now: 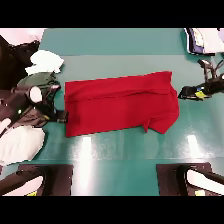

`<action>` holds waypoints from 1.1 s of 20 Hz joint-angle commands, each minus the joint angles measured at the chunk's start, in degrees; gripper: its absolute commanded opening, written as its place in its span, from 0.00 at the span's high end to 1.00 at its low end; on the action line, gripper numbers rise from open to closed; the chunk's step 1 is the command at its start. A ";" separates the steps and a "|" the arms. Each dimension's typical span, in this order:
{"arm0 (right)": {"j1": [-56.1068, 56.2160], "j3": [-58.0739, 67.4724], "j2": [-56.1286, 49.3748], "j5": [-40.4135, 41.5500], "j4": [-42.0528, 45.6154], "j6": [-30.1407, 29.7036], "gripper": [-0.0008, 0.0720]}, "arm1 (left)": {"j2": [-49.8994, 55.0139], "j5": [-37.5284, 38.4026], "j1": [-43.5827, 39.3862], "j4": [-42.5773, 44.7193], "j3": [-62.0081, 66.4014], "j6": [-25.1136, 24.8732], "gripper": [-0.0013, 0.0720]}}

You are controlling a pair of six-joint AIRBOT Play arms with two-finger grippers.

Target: Fold the shirts.

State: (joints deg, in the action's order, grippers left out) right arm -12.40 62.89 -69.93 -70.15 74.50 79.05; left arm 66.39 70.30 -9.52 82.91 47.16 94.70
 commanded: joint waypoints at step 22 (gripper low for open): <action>-0.94 -11.17 2.27 -16.55 -2.54 7.52 0.37 | -3.26 -11.96 -4.37 -12.87 -10.71 -1.70 0.95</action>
State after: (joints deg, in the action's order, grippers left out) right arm -13.34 54.43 -65.65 -83.74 71.99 83.74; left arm 63.24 58.00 -13.69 70.06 36.34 93.21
